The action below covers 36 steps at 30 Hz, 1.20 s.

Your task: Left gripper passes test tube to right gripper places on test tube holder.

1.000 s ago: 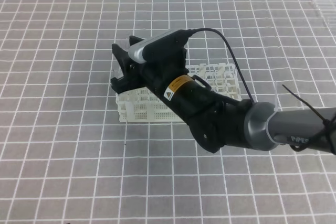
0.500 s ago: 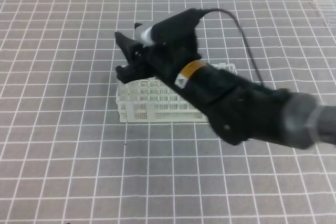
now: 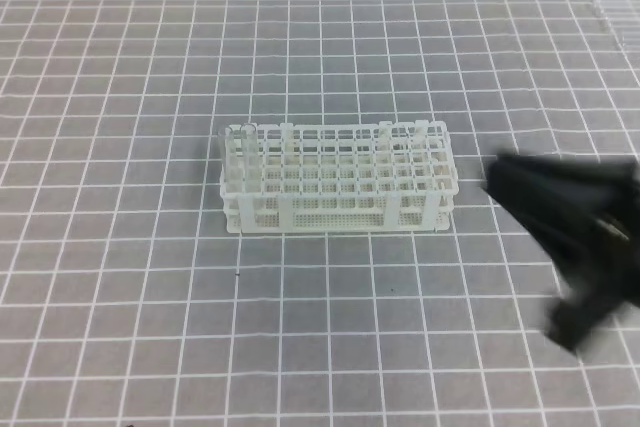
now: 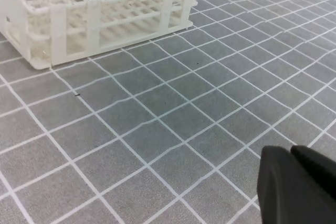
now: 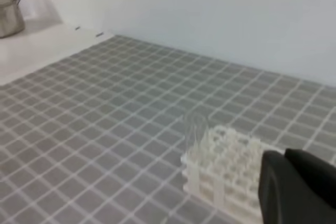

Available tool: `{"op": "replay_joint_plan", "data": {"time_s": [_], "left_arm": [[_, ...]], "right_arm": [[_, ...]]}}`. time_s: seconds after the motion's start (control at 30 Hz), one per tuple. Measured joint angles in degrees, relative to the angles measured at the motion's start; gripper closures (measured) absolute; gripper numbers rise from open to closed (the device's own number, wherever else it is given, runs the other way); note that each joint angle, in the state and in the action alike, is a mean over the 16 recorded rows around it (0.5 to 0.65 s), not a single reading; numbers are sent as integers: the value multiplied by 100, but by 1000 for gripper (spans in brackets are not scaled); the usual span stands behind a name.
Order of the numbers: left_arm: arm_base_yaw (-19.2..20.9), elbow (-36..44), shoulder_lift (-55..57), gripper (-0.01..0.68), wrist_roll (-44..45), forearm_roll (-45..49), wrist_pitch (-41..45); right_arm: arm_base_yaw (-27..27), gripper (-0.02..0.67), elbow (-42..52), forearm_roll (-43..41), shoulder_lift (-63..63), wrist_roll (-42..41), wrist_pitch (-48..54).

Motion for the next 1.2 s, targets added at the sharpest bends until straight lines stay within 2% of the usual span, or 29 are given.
{"op": "replay_joint_plan", "data": {"time_s": [0.23,0.4,0.53,0.67,1.0,1.2], "left_arm": [[-1,10,5,673,1,0,-5],[-1,15,5,673,1,0,-5],[-1,5,3,673,0,0,4],[0,5,2,673,1,0,2],[-1,19,7,673,2,0,-3],[-1,15,7,673,2,0,6]], "right_arm": [[0,650,817,-66,-2030,6,1126],[-51,650,1100,-259,-2901,3,1638],[-343,650,1363,-431,-3341,2,1763],[-931,650,1785,-542,-3627,2,1606],[-2962,650,3283,-273,-4503,9,489],[-3609,650,3804,-62,-5062,12,266]]}}
